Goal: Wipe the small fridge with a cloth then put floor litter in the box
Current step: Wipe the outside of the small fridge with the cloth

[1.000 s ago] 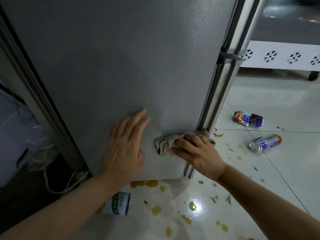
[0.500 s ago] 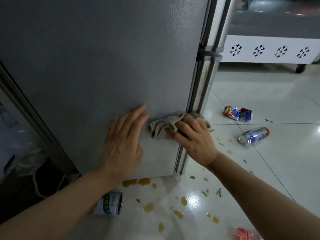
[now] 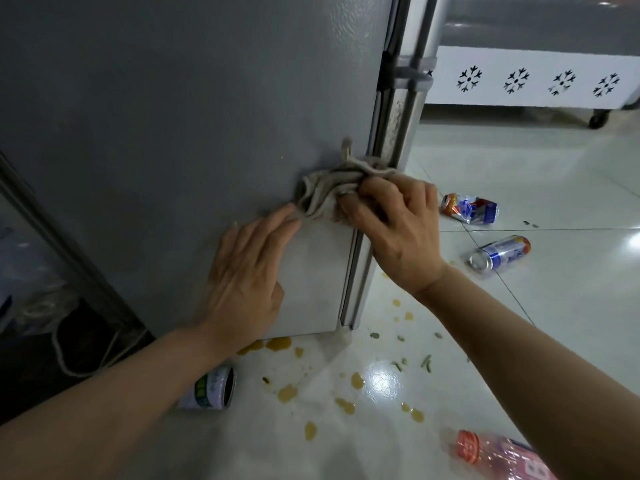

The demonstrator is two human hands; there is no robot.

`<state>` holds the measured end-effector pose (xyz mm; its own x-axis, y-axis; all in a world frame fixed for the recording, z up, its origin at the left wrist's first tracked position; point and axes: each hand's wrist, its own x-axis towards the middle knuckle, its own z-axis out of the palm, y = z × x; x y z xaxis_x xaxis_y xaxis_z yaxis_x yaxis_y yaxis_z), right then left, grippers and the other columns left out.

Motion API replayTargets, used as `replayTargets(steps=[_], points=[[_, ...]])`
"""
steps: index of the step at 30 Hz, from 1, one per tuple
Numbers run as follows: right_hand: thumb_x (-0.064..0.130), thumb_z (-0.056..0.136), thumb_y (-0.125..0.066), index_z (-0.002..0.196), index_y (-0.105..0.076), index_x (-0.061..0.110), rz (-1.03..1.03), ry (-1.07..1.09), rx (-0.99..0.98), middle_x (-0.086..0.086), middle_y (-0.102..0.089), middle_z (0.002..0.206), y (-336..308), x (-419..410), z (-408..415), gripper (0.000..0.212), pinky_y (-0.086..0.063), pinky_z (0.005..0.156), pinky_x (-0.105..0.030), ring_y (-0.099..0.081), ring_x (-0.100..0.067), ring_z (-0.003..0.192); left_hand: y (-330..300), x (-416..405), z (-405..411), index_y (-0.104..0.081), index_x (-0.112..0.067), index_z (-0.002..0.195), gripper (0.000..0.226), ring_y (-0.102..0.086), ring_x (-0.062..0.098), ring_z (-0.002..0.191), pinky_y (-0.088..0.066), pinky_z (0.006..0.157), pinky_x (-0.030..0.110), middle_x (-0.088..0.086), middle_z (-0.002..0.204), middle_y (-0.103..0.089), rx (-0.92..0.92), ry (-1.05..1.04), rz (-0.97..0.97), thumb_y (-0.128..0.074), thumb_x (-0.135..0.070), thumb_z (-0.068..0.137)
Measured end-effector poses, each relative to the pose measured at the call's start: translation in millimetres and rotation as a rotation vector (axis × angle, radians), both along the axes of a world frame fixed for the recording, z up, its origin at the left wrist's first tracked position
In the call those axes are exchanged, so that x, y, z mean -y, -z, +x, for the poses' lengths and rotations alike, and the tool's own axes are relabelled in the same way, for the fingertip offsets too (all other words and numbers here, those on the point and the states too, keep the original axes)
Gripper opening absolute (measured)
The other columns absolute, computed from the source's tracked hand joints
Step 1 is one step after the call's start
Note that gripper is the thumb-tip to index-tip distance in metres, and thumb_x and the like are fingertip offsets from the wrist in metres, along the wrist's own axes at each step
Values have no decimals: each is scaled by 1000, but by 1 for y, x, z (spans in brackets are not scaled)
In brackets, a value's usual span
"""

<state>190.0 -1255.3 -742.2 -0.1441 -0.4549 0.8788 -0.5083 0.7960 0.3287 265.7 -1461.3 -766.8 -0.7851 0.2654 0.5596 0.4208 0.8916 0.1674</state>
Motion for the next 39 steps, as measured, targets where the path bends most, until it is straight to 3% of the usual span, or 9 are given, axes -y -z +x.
replayTargets(steps=[8,13,16,20,24,29,32,35,39], points=[[13,99,-27,114,-55,17,188,-84,266,-3,-46,117,109,-24,6,31,-36,80,-34,-43,-24,102,39,8,1,-38,-14,134,74,-36,18,132,-24,110,48,1,150,-32,72,3,-79,-52,6,64],[13,88,-43,103,-69,18,362,-32,443,-2,-66,105,148,-22,17,30,-42,76,-34,-45,-22,98,52,14,4,-40,-14,134,71,-38,19,129,-25,109,49,1,151,-32,126,18,-196,-45,1,64],[11,85,-43,104,-63,15,307,-33,487,-7,-66,99,138,-16,22,28,-50,74,-35,-43,-22,94,55,20,8,-42,-13,134,73,-37,19,128,-26,108,50,1,150,-33,153,14,-238,-47,1,63],[2,88,-48,111,-49,14,-7,-93,344,-7,-44,103,94,7,15,26,-44,70,-36,-40,-24,87,47,32,11,-42,-13,132,71,-37,19,128,-25,108,52,2,149,-35,116,-26,-166,-47,1,64],[-4,78,-69,115,-50,16,-168,-115,213,-4,-38,101,80,32,6,46,-37,76,-30,-38,-22,90,45,52,11,-39,-12,131,70,-37,21,127,-23,107,52,4,149,-33,89,-47,-152,-49,1,64],[6,86,-50,122,-45,19,271,-130,308,-7,-39,109,136,30,11,39,-45,71,-37,-41,-26,92,68,71,16,-36,-13,134,76,-34,21,131,-17,110,50,2,151,-28,124,-56,-198,-55,7,63],[12,83,-57,119,-59,21,500,-142,378,-6,-41,116,143,31,12,38,-45,75,-37,-42,-25,98,77,80,23,-34,-12,136,82,-31,20,133,-17,111,48,3,151,-29,160,-71,-202,-61,6,61],[10,89,-51,124,-61,15,503,-160,377,-8,-41,115,133,36,14,37,-48,75,-37,-44,-25,98,77,87,28,-38,-11,134,83,-33,19,131,-24,108,50,4,149,-34,174,-93,-164,-64,8,58],[9,92,-49,132,-44,13,283,-160,248,-9,-39,111,96,71,13,40,-42,74,-36,-41,-25,94,67,96,34,-40,-10,135,82,-38,22,130,-28,107,52,5,148,-37,155,-117,-96,-59,11,58]])
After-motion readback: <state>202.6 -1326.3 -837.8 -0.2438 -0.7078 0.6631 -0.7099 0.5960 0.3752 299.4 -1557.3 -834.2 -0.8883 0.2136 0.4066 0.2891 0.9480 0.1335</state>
